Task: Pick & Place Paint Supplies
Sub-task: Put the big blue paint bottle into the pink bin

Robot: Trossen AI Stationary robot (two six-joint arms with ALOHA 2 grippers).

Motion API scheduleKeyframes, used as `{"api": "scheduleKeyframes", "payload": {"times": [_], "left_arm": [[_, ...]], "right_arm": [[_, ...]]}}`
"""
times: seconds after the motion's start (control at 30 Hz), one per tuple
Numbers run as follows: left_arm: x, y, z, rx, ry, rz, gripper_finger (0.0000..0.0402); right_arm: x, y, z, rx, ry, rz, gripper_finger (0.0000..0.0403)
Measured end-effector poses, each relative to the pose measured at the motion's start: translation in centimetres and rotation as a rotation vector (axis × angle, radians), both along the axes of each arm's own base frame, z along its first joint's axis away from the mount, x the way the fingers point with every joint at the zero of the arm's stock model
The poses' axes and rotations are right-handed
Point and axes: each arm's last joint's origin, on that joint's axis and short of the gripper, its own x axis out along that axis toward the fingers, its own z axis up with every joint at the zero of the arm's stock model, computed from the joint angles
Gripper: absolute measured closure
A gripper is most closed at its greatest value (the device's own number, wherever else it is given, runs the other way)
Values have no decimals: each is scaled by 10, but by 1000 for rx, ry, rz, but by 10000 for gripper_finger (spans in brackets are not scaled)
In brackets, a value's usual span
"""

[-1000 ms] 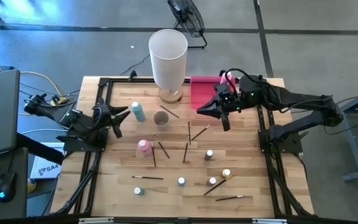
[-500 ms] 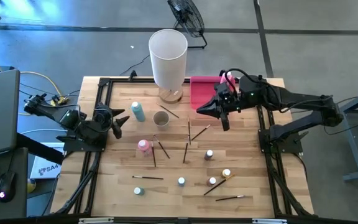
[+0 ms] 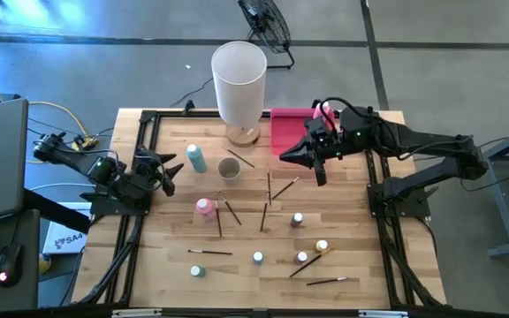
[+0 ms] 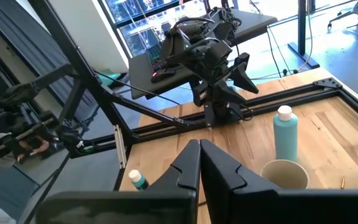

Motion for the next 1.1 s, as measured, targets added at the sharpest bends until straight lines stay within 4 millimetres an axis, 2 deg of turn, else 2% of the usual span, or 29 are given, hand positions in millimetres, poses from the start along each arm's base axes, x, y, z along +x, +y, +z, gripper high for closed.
{"api": "scheduleKeyframes", "payload": {"times": [0.23, 0.37, 0.53, 0.67, 0.8, 0.93, 1.1], "left_arm": [[17, -9, -4, -56, 29, -52, 201], [28, -14, -9, -37, 72, -53, 201], [33, -15, -15, -3, 105, -8, 201], [37, -13, -11, -50, 59, -11, 202], [50, -12, 1, -75, 1, -149, 218], [60, -2, 14, -4, -53, -241, 243], [58, 22, 17, -1, -42, -235, 270]], "right_arm": [[0, 0, 0, 0, 0, 0, 398], [0, 0, 0, 0, -1, 0, 398], [0, 0, 0, 0, -1, 0, 398], [0, 0, 0, 0, -1, 0, 398], [0, 0, 0, 0, -1, 0, 398], [0, 0, 0, 0, -1, 0, 398], [0, 0, 0, 1, 3, 4, 398]]}}
